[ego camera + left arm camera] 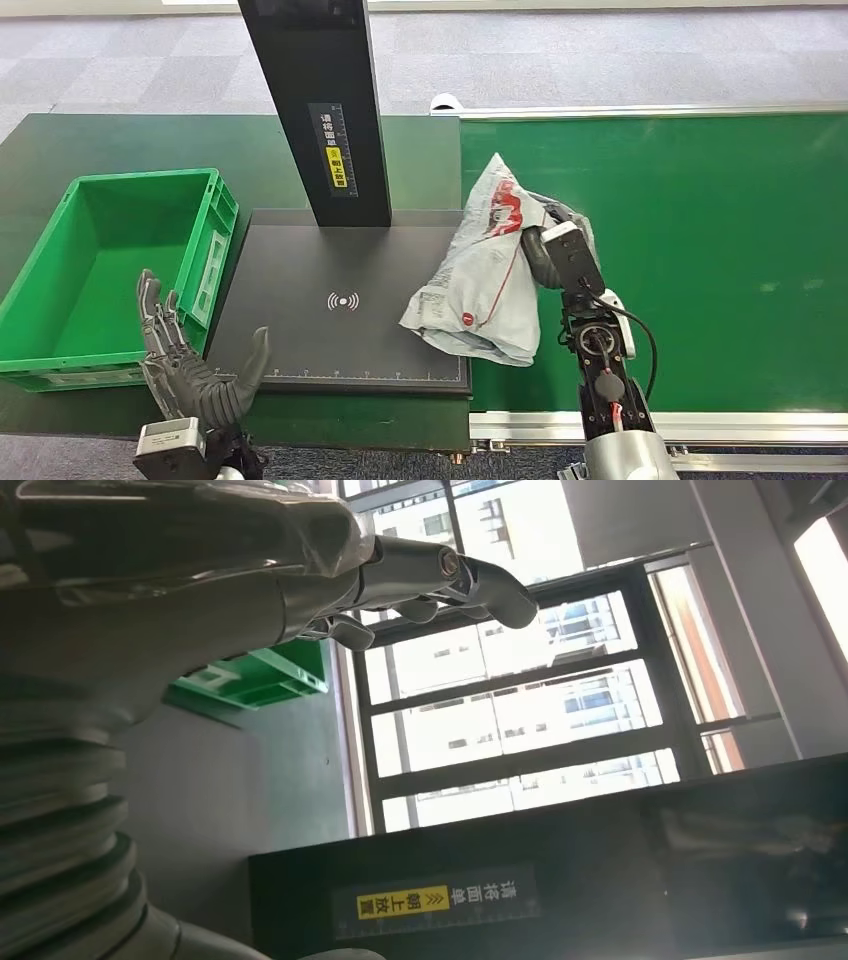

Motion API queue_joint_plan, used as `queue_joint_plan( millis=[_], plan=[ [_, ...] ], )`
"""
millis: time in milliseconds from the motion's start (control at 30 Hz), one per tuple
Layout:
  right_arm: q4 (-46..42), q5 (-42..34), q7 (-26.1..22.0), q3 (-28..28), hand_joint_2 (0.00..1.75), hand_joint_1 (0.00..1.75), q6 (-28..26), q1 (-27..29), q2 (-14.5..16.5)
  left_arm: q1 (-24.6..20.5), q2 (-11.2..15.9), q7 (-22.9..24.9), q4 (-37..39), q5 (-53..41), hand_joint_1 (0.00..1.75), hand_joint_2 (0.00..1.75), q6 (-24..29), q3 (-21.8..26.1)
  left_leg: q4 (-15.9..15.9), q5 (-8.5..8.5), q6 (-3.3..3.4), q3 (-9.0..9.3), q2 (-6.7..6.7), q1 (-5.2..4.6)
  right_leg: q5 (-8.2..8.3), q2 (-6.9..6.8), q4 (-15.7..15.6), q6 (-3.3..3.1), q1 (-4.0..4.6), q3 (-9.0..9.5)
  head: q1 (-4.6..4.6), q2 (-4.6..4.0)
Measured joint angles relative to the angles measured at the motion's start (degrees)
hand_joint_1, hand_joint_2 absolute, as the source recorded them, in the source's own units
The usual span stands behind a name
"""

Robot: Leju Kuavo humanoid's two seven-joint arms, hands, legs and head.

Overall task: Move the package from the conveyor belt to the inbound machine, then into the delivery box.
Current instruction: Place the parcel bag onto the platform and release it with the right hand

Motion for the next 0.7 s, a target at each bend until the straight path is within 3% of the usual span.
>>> queue_joint_plan(
  millis=[167,700],
  plan=[
    [7.4,-0.6,0.7,1.8,1.75,1.75,2.3,-4.3,2.6,-1.9,0.5,0.0,2.6,0.9,0.0,1.75,-0.4,-1.2,0.0,0.0,0.0,-0.04,-0.04,0.0,-0.01,-0.02,0.0,0.01,0.0,-0.02,0.0,0.0],
    [21.4,-2.6,-1.2,2.9,1.75,1.75,7.6,-10.9,6.4,-5.4,1.3,0.0,8.8,1.7,0.0,1.75,-1.0,-3.3,0.0,0.0,-0.01,-0.07,-0.06,0.02,0.0,-0.01,0.0,0.0,0.02,-0.08,0.01,0.01]
  ],
)
